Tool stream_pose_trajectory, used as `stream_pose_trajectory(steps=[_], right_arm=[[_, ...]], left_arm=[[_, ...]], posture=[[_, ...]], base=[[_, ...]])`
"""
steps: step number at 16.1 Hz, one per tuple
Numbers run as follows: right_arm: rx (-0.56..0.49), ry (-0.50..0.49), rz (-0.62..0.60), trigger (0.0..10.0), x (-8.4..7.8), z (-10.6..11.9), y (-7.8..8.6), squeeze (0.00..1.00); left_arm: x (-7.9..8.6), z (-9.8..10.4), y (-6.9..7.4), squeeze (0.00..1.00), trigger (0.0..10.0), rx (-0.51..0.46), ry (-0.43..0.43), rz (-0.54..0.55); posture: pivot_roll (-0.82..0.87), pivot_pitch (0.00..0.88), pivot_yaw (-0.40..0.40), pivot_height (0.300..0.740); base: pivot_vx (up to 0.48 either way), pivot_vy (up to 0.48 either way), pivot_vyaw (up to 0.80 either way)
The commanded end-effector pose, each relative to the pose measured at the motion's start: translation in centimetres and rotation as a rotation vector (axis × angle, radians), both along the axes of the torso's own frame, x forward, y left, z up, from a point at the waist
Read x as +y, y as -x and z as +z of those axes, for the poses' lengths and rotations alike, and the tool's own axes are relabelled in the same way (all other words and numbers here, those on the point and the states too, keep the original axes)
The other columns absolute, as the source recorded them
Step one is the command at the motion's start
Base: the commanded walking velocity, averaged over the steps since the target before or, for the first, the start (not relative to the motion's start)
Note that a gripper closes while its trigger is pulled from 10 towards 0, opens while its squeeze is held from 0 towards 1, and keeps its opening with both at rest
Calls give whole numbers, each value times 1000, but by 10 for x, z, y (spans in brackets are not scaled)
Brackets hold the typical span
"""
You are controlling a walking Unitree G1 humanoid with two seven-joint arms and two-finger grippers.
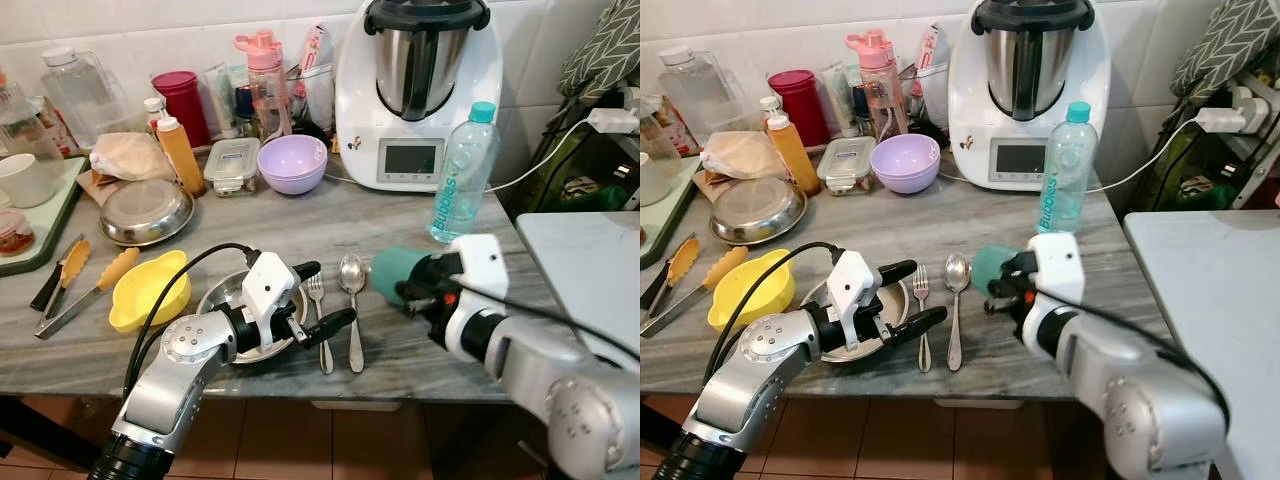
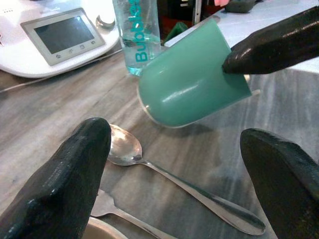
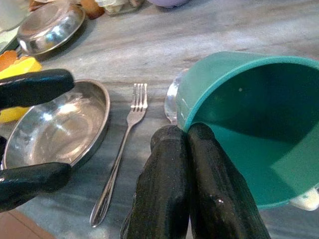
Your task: Setting the table
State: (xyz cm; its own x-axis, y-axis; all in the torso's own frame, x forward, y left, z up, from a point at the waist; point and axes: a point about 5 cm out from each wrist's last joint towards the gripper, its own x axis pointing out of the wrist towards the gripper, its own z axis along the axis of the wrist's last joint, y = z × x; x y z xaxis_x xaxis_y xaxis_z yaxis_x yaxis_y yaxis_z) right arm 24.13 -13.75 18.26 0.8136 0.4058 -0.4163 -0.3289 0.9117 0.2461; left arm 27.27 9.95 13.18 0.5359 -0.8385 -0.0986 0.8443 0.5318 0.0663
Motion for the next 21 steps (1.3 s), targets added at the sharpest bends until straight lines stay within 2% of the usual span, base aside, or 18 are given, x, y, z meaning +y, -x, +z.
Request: stream_pose_trajectory(steps=[1, 6, 7, 8, 9, 14, 16, 17, 21], right_arm=[[0, -10, -18, 10000, -2, 7, 1, 0], [45, -63, -63, 10000, -4, 11, -2, 0], [55, -71, -70, 10000, -4, 11, -3, 141], [64, -85, -79, 10000, -4, 11, -4, 953], [71, -103, -88, 10000, -3, 11, -5, 1000], [79, -128, -107, 10000, -5, 14, -12, 1000], [70, -92, -102, 10000, -7, 15, -14, 1000], [25, -50, -98, 10000, -9, 19, -17, 1000], [-29, 35, -121, 10000, -18, 23, -25, 1000]], left_arm=[[4, 2, -3, 0, 10000, -13, -16, 11], [-1, 1, -1, 0, 10000, -1, -15, -29], [-1, 1, 0, 0, 10000, 0, -17, -31], [-2, 1, 0, 0, 10000, 1, -18, -33], [-2, 0, 0, 0, 10000, 2, -19, -34], [-2, -1, 1, 0, 10000, 7, -21, -36], [-2, -1, 1, 0, 10000, 7, -22, -36], [-2, -2, 1, 0, 10000, 10, -23, -33], [-3, -4, 2, 0, 10000, 15, -25, -34]], posture=[[-197, 0, 81, 740], [-205, 0, 82, 740], [-203, 0, 82, 740], [-203, 0, 82, 740], [-203, 0, 82, 740], [-194, 0, 79, 740], [-193, 0, 77, 740], [-193, 0, 80, 740], [-191, 0, 83, 740]], base=[[0, 0, 0], [0, 0, 0], [0, 0, 0], [0, 0, 0], [0, 0, 0], [0, 0, 0], [0, 0, 0], [0, 0, 0], [0, 0, 0]])
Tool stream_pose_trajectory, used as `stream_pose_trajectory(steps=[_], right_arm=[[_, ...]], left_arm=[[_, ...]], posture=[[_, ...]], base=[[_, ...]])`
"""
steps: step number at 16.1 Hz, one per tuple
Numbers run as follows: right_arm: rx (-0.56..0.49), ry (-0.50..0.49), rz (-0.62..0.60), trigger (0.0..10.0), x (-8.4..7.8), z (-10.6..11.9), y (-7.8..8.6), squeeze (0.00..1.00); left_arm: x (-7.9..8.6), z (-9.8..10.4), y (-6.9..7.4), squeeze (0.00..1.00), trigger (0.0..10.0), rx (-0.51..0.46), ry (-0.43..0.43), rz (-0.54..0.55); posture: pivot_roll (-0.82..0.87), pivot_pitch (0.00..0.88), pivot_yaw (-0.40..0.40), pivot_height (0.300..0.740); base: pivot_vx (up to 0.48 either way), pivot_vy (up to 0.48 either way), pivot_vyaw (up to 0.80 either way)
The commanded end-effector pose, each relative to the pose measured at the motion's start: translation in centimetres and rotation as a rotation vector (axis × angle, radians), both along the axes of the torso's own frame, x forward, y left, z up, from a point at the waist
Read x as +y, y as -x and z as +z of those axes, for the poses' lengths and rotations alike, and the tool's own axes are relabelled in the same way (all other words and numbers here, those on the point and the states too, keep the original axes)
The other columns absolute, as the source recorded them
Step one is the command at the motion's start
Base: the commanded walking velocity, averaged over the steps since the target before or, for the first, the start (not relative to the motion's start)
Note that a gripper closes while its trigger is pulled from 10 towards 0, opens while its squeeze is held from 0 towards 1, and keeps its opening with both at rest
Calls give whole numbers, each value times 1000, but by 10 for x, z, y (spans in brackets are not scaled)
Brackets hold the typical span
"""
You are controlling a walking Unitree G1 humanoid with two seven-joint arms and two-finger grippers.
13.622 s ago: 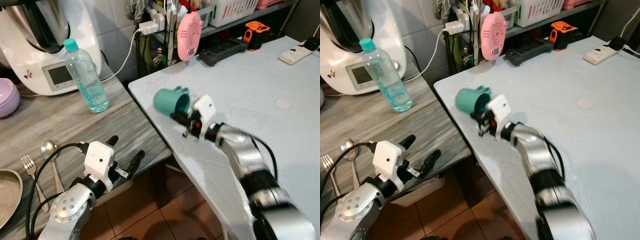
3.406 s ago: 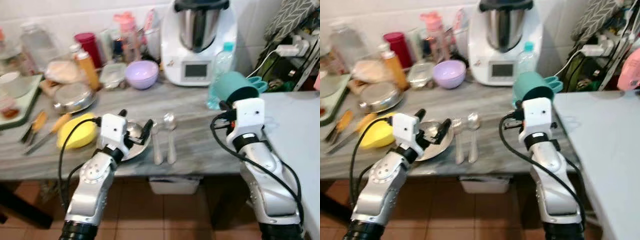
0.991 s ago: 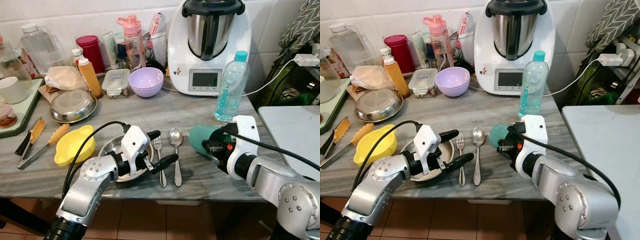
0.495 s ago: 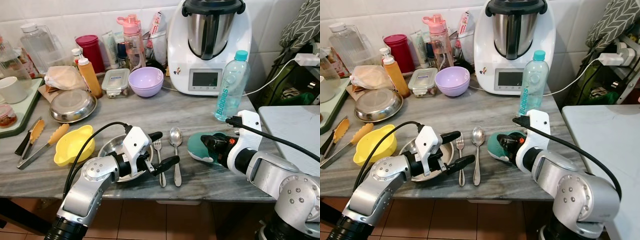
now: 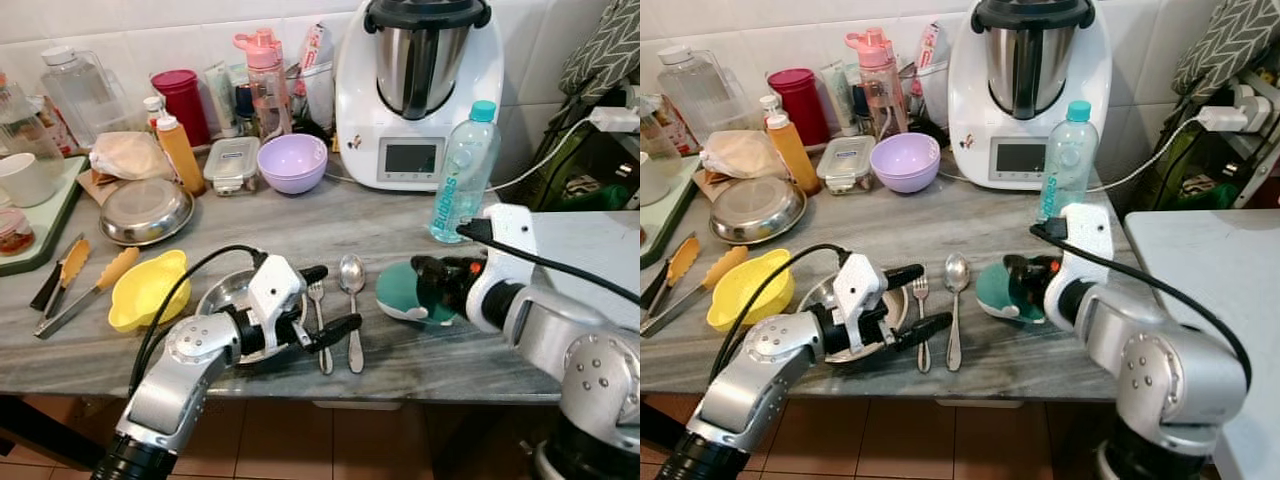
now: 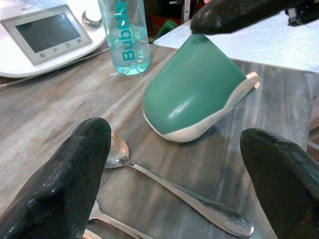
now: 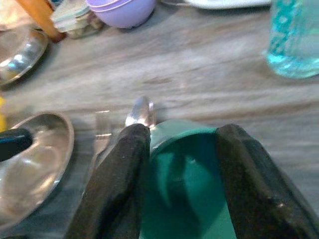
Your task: Setting the table
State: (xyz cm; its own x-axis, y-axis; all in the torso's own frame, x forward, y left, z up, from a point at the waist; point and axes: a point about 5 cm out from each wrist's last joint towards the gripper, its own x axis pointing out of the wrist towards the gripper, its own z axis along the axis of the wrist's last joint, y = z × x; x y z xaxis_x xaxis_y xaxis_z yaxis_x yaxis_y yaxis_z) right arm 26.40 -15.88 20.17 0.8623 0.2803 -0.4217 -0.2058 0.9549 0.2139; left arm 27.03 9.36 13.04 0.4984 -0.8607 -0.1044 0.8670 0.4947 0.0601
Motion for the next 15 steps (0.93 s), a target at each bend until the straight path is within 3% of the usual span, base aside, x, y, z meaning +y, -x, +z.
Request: stream_pose_trajectory(steps=[1, 7, 9, 10, 15], right_arm=[[-25, 10, 7, 10000, 1, 4, -4, 1000], [-64, 95, -7, 10000, -16, 2, -28, 1000], [-107, 127, 2, 10000, -20, 6, -34, 1000], [-179, 167, 23, 10000, -23, 14, -36, 1000], [-257, 338, 77, 10000, -49, 15, -21, 1000]], left_arm=[[3, -3, 0, 0, 10000, 6, -23, 9], [4, -3, -1, 0, 10000, 3, -38, 11], [5, -2, -1, 0, 10000, 0, -40, 16], [6, -1, -2, 0, 10000, -6, -38, 32], [22, 6, -15, 0, 10000, -49, -33, 141]], posture=[[-191, 0, 83, 740], [-172, 0, 87, 740], [-164, 0, 86, 740], [-161, 0, 85, 740], [-170, 0, 84, 740]], base=[[0, 0, 0], [0, 0, 0], [0, 0, 0], [0, 0, 0], [0, 0, 0]])
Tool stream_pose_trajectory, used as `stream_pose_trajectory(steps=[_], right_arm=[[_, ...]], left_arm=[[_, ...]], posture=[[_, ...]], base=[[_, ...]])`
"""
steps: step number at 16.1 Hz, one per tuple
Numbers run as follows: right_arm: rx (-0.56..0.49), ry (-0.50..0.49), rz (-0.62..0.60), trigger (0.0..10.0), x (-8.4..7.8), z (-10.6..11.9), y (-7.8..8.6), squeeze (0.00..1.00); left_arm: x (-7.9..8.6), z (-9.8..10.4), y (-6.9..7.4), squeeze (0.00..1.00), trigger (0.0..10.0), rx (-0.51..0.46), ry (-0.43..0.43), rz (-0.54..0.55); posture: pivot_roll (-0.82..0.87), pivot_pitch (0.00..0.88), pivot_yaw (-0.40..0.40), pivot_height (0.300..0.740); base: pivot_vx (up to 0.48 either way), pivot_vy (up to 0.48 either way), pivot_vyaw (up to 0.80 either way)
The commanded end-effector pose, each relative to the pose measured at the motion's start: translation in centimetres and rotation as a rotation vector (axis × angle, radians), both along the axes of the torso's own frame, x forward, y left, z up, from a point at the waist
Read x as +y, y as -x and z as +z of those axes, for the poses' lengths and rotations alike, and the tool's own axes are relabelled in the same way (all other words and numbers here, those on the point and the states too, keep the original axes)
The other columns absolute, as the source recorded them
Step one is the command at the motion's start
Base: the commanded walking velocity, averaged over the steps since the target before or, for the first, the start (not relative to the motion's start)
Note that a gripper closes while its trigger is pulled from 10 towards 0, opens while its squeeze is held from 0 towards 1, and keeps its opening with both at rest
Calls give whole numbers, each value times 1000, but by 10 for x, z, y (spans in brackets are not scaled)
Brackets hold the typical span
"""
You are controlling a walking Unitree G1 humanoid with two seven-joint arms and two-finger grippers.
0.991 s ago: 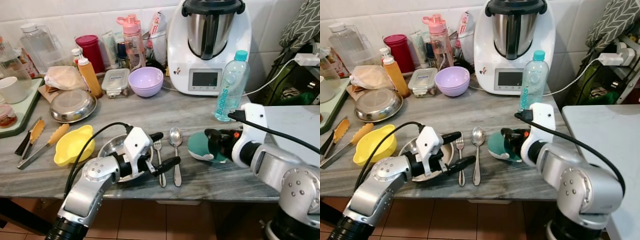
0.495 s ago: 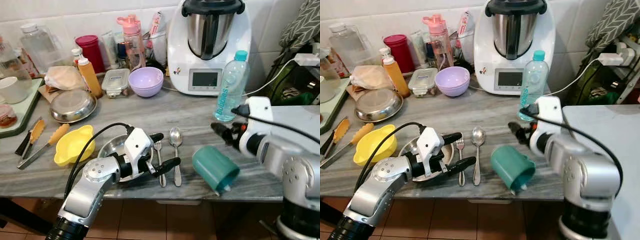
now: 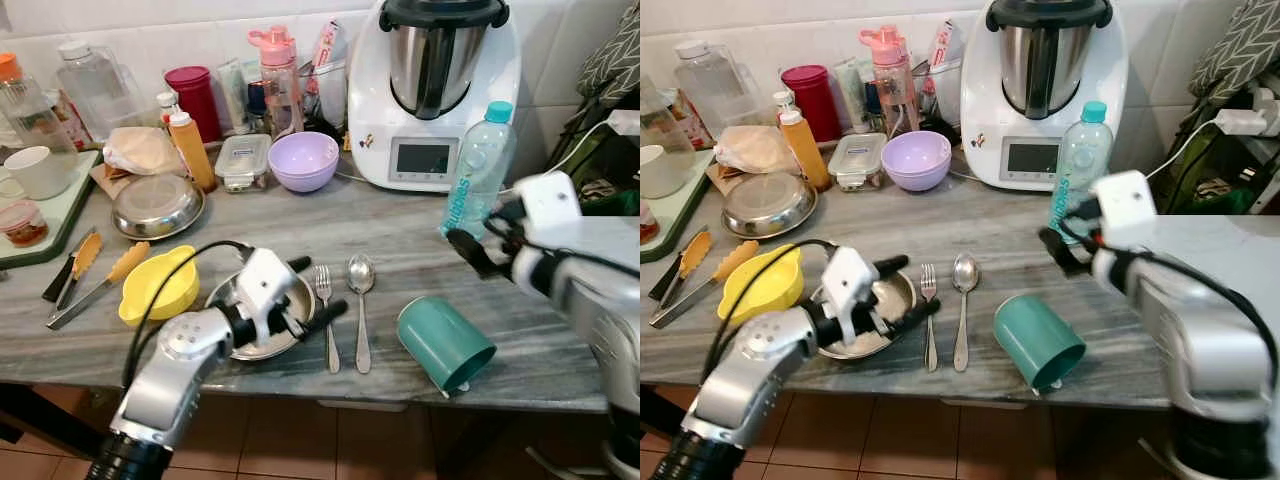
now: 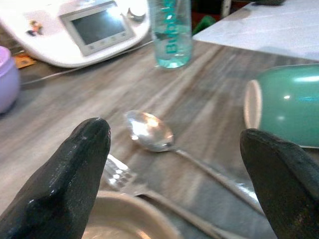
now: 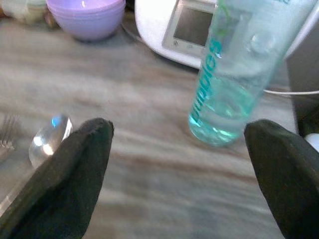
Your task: Setting the table
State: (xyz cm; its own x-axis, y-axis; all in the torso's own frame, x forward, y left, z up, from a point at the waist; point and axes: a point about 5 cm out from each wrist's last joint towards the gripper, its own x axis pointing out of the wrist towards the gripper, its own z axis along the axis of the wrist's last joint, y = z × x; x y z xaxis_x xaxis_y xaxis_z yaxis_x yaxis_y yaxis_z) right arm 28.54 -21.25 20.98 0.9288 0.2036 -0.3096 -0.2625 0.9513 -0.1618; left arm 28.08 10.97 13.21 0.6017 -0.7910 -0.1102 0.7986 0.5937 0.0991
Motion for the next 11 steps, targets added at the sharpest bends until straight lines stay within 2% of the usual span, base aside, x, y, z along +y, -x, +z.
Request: stream_pose_trajectory(steps=[1, 2, 4, 6, 8, 10, 11], right_arm=[[-17, 76, 68, 10000, -2, 3, 10, 1000], [-5, 104, 88, 10000, -6, 0, 14, 1000], [77, 195, 198, 10000, -13, -10, 35, 1000], [142, 260, 262, 10000, -19, -17, 48, 1000], [180, 293, 280, 10000, -24, -22, 54, 1000], [205, 324, 334, 10000, -22, -25, 58, 1000], [229, 343, 401, 10000, -20, -28, 64, 549]], left_arm=[[11, 7, -7, 0, 10000, -18, -16, 22], [13, 8, -8, 0, 10000, -17, -16, 23], [20, 15, -9, 0, 10000, -19, -2, 30], [22, 22, -9, 0, 10000, -38, 9, 26], [20, 28, -10, 0, 10000, -13, 71, 14], [18, 22, -7, 0, 10000, 13, 73, -3], [18, 19, -7, 0, 10000, 20, 89, 33]], posture=[[-173, 0, 84, 740], [-178, 0, 85, 740], [-188, 0, 89, 740], [-192, 0, 91, 740], [-194, 0, 92, 740], [-196, 0, 94, 740], [-196, 0, 94, 740]], base=[[0, 0, 0], [0, 0, 0], [0, 0, 0], [0, 0, 0], [0, 0, 0], [0, 0, 0], [0, 0, 0]])
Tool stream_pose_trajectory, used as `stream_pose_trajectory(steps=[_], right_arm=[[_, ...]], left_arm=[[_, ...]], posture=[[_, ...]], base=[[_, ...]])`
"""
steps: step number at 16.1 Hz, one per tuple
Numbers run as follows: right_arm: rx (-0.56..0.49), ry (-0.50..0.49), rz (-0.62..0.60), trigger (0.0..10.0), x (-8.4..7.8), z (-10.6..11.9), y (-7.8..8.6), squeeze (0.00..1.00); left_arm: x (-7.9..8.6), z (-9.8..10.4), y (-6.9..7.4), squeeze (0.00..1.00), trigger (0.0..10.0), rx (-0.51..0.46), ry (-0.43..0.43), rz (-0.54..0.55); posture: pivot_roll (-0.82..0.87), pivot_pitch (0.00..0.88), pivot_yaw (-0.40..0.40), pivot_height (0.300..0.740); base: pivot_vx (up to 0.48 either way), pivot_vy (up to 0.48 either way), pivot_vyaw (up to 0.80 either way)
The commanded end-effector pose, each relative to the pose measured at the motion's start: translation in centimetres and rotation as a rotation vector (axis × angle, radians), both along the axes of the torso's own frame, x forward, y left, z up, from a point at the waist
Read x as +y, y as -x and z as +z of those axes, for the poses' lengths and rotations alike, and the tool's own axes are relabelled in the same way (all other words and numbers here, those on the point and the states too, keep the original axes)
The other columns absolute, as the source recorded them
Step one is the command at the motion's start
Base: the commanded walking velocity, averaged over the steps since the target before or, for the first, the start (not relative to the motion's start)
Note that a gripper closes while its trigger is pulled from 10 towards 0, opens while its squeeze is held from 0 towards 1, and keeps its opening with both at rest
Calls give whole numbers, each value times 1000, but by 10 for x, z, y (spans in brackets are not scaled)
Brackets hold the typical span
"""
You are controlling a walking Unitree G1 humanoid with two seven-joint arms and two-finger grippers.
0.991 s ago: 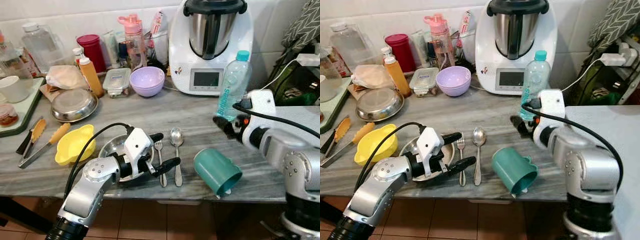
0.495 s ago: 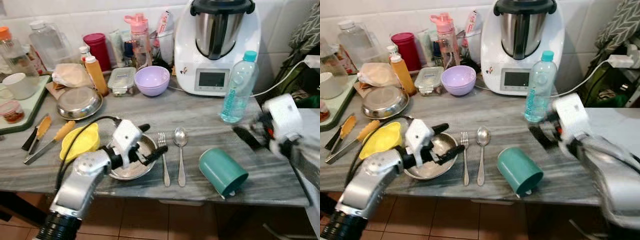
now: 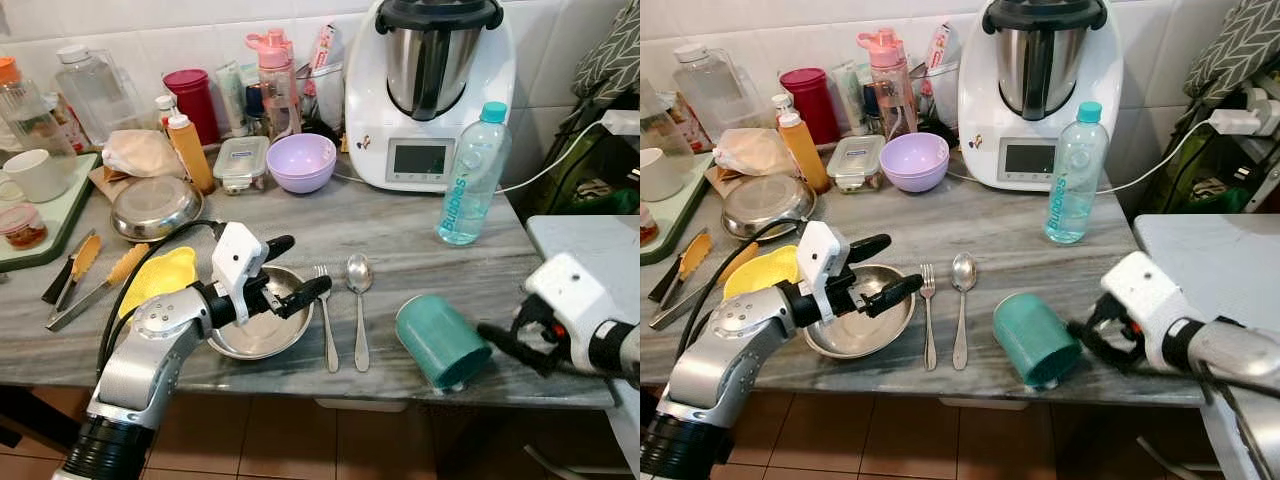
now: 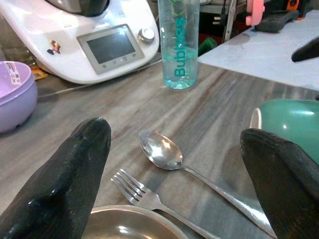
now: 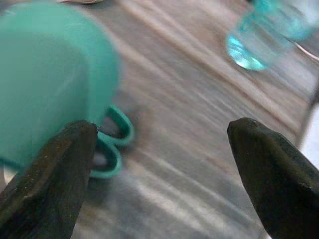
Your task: Setting the table
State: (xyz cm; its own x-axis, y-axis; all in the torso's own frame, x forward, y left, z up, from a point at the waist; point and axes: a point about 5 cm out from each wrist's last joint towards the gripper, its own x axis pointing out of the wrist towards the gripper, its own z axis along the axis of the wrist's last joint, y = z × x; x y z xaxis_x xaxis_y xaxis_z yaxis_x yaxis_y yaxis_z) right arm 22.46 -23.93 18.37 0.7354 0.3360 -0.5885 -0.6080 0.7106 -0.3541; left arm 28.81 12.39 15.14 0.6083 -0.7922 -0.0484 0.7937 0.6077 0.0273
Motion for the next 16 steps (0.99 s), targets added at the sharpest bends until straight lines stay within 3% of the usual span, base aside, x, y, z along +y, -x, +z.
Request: stream_pose_trajectory(steps=[1, 2, 3, 7, 12, 16], right_arm=[[37, 15, 95, 10000, 9, -3, 7, 459], [54, 39, 129, 10000, 10, -5, 10, 220], [74, 61, 159, 10000, 11, -7, 13, 141], [87, 104, 181, 10000, 8, -12, 16, 106], [50, 114, 169, 10000, 8, -13, 11, 67], [31, 74, 174, 10000, 18, -14, 8, 27]], left_arm=[[3, 0, 1, 0, 10000, -1, 18, 39], [1, -1, 2, 0, 10000, -32, 15, 64], [0, -2, 4, 0, 10000, -35, 23, 74], [-5, -8, 13, 0, 10000, -32, 9, 49], [-2, -8, 14, 0, 10000, -32, -4, 58], [0, -9, 14, 0, 10000, -24, -9, 55]], posture=[[-195, 0, 94, 740], [-193, 0, 93, 740], [-193, 0, 93, 740], [-188, 0, 92, 740], [-182, 0, 93, 740], [-179, 0, 92, 740]], base=[[0, 0, 0], [0, 0, 0], [0, 0, 0], [0, 0, 0], [0, 0, 0], [0, 0, 0]])
